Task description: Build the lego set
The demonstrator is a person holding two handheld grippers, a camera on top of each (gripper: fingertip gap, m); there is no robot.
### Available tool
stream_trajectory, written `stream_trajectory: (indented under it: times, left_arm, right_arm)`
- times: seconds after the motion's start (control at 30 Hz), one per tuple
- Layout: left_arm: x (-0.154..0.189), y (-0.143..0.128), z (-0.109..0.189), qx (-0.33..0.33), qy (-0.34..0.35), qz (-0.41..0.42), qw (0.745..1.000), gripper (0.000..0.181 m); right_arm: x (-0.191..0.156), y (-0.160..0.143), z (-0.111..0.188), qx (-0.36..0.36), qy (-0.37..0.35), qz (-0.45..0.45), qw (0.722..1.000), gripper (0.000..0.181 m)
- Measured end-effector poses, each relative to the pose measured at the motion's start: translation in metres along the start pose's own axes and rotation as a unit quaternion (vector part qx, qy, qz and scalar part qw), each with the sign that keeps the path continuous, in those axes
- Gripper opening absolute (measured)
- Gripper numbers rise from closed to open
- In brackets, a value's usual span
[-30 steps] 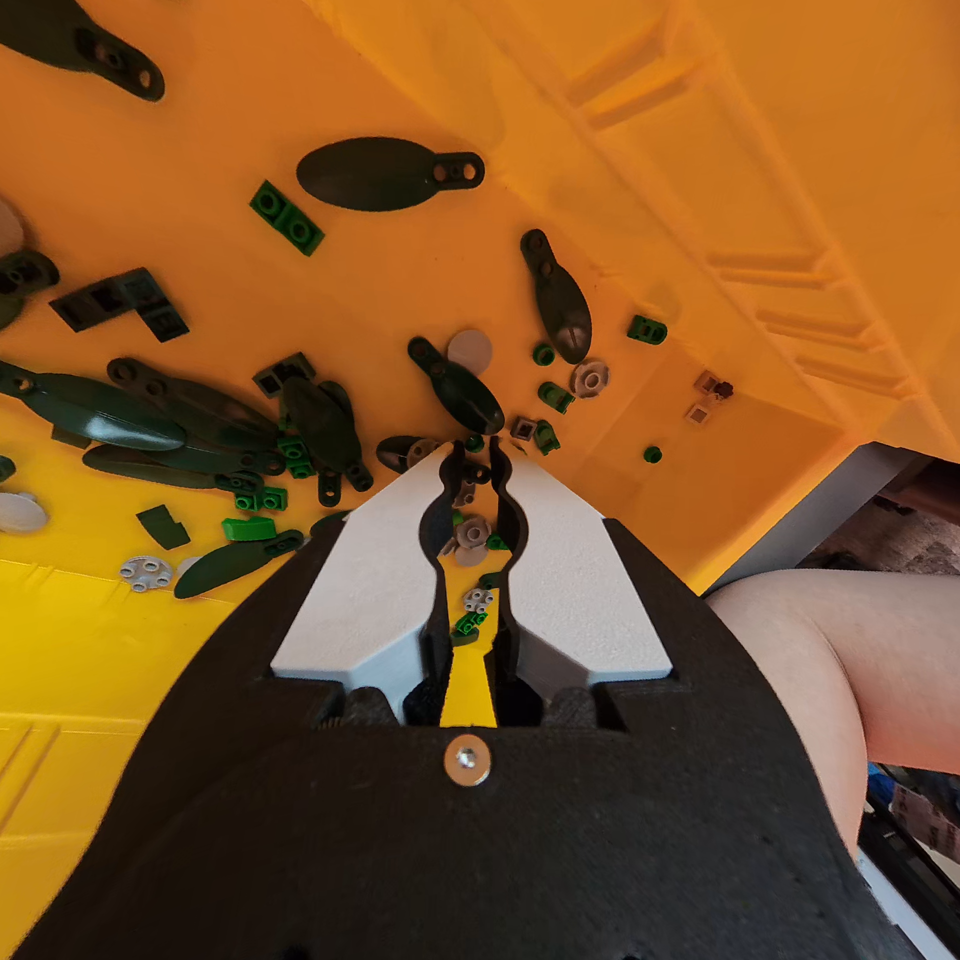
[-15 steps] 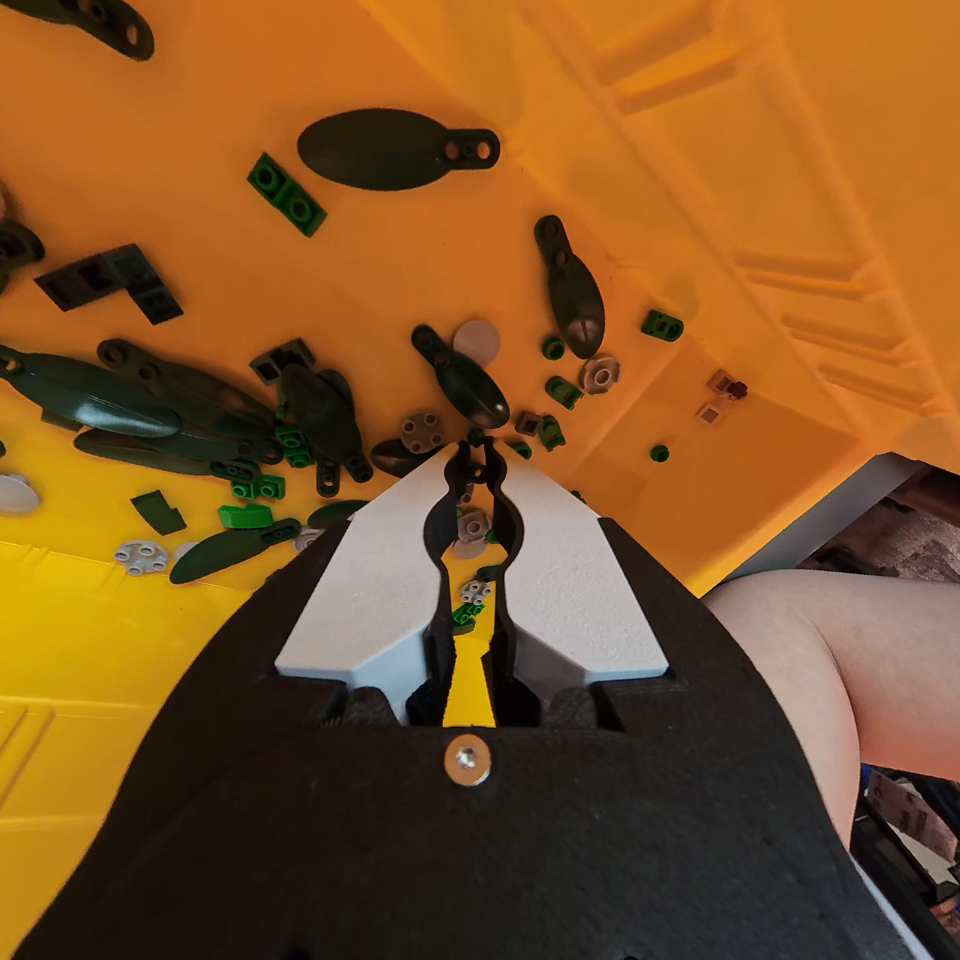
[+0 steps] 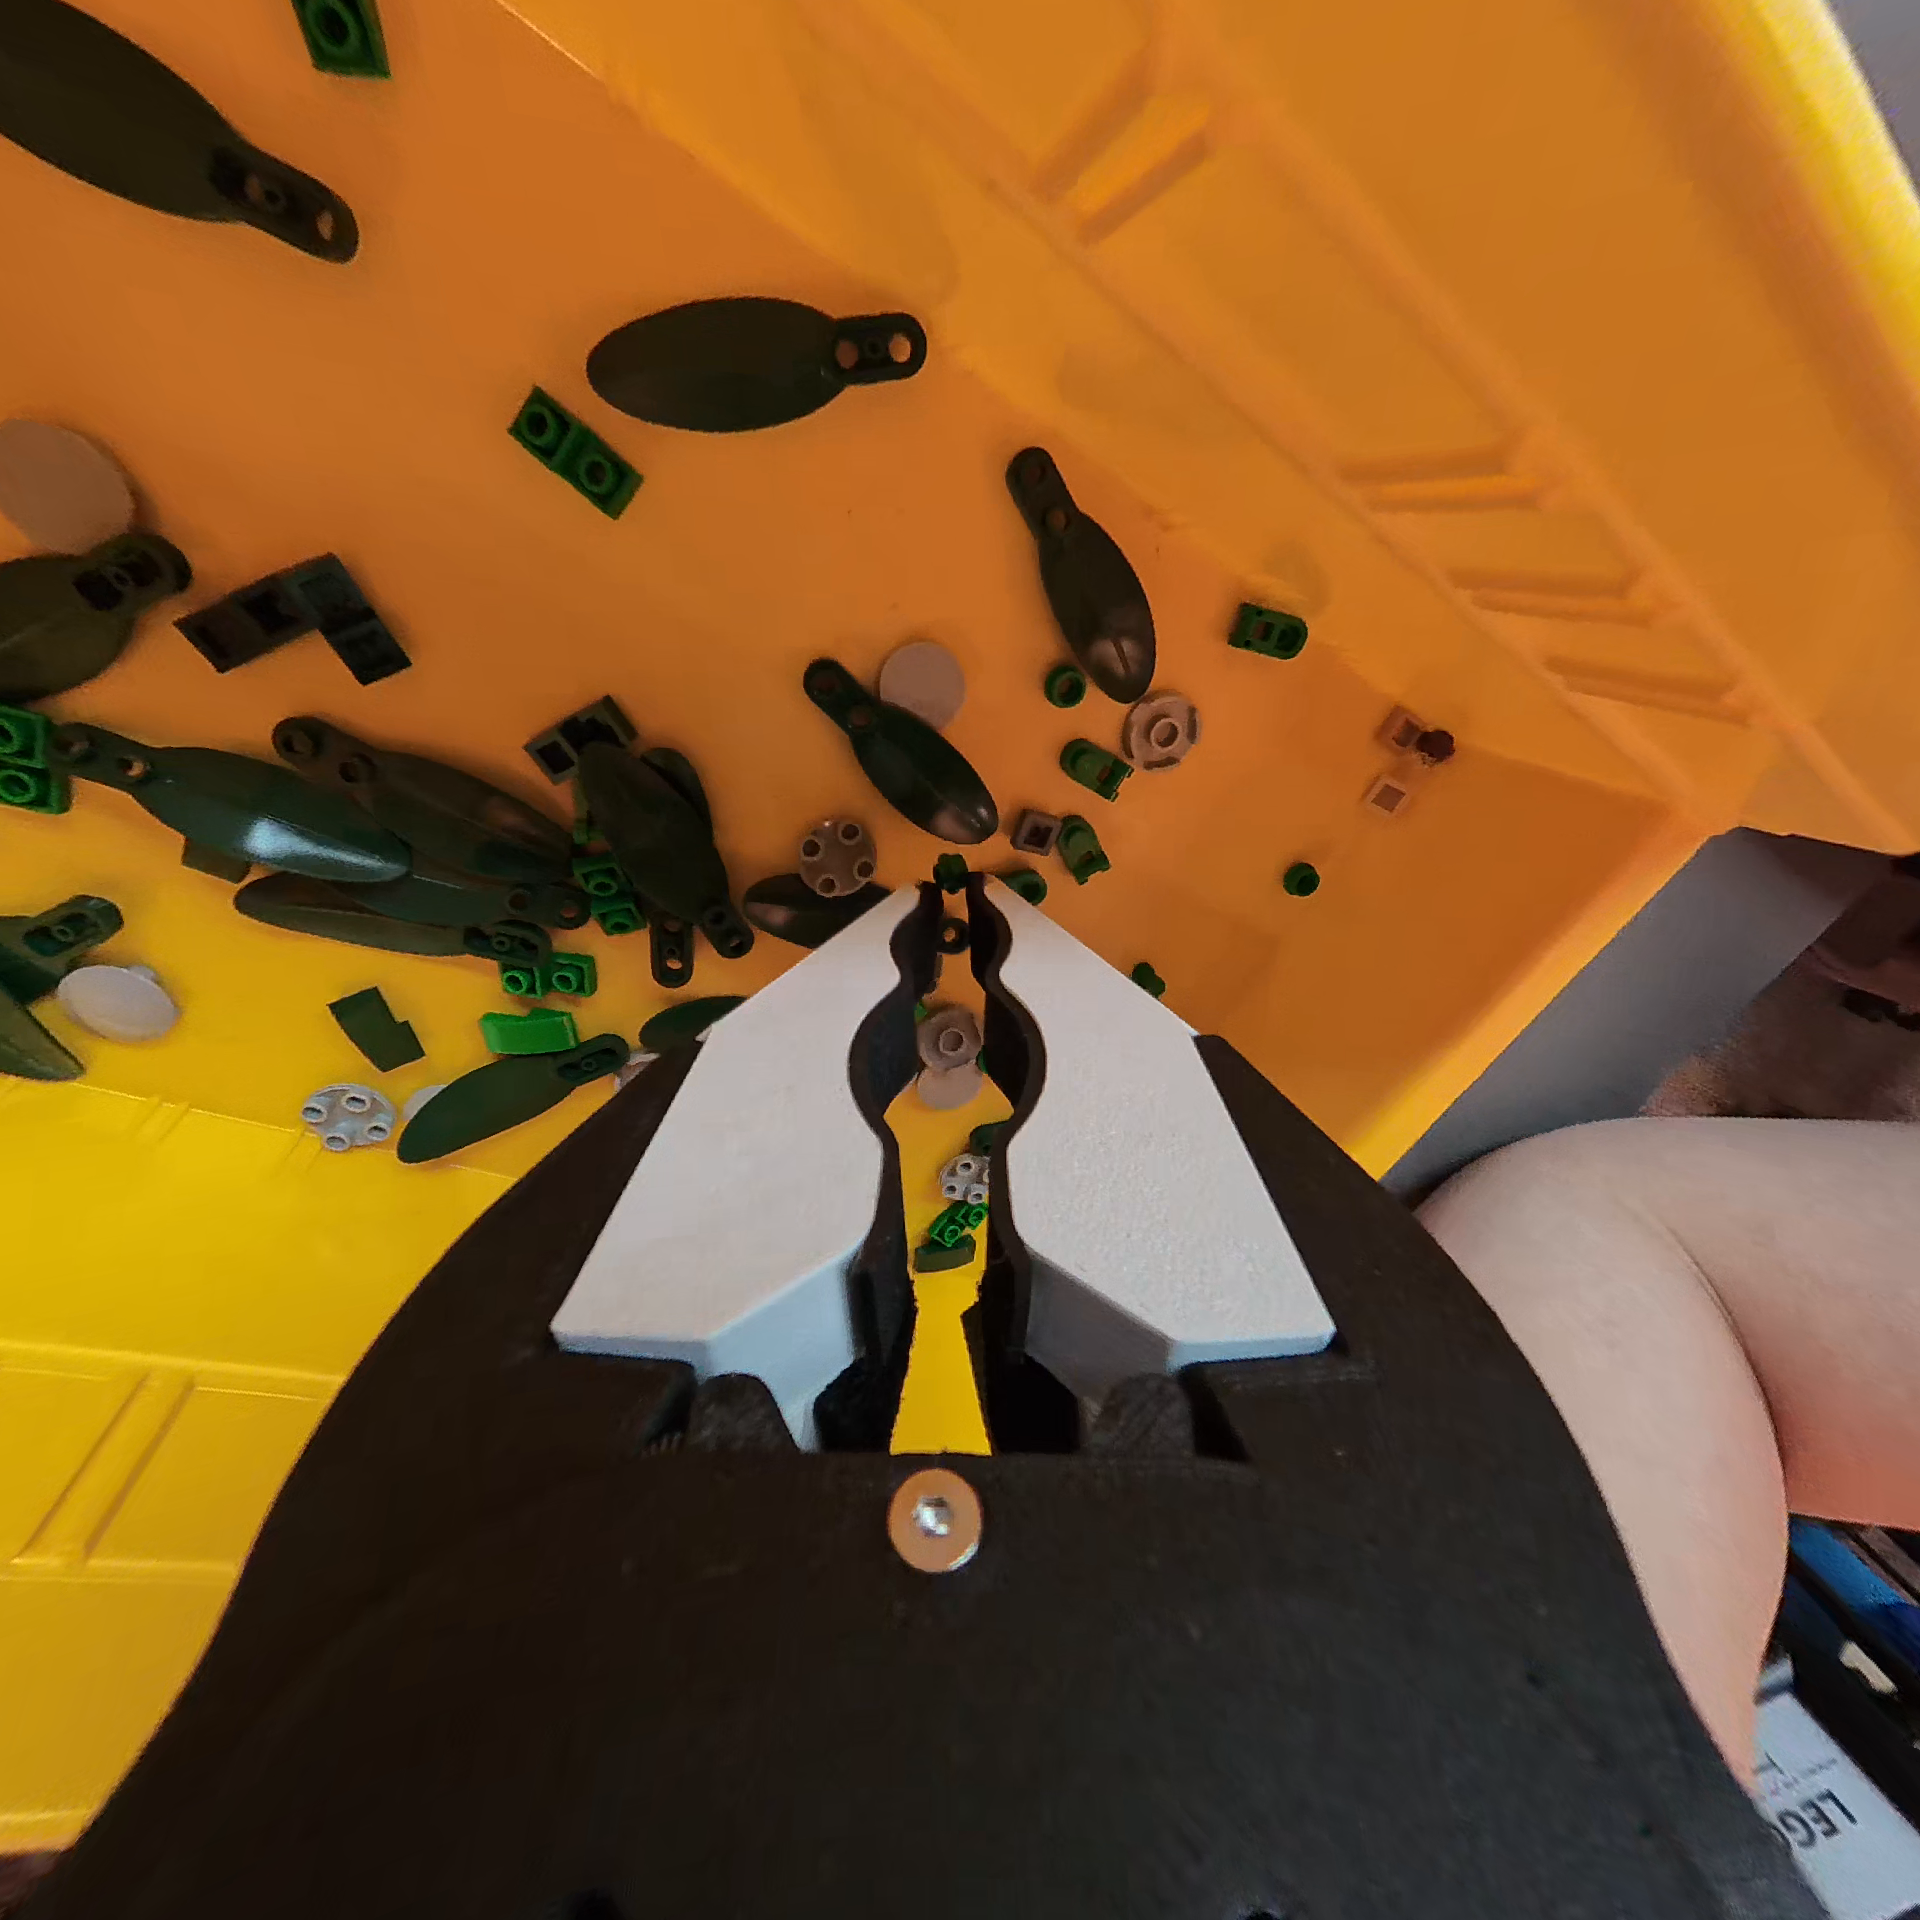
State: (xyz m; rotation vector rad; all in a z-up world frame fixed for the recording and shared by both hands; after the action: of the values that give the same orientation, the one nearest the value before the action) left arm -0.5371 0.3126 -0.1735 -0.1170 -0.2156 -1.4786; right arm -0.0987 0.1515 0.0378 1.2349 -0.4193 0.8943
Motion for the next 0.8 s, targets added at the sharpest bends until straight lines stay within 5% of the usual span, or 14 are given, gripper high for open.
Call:
stream_trajectory:
  times: [0.2,0.4,0.63,0.8]
  left_arm:
    - [0.005,0.008,0.033,0.091,0.033,-0.034,0.995,0.003]
    - [0.028,0.039,0.088,0.235,0.099,-0.116,0.960,0.003]
    - [0.096,0.105,0.116,0.302,0.168,-0.245,0.906,0.003]
    - [0.153,0.163,0.117,0.339,0.213,-0.298,0.867,0.003]
  right_arm:
    - [-0.003,-0.001,-0.002,-0.003,0.007,0.002,1.000,0.007]
    - [-0.014,0.006,-0.007,0.018,0.030,0.004,0.999,0.007]
    - [-0.020,0.021,-0.008,0.024,0.053,-0.046,0.997,0.009]
    - [-0.013,0.022,0.022,0.019,0.065,-0.130,0.989,0.015]
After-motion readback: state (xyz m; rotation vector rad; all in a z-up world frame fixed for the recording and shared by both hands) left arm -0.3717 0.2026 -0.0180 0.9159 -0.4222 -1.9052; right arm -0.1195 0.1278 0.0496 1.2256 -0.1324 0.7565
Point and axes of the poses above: each gripper's, where its closed fingertips meet, z back along the fingers, y out of its top, x = y × z across the jaws, the point moved 2 cm from there along z, back along the fingers
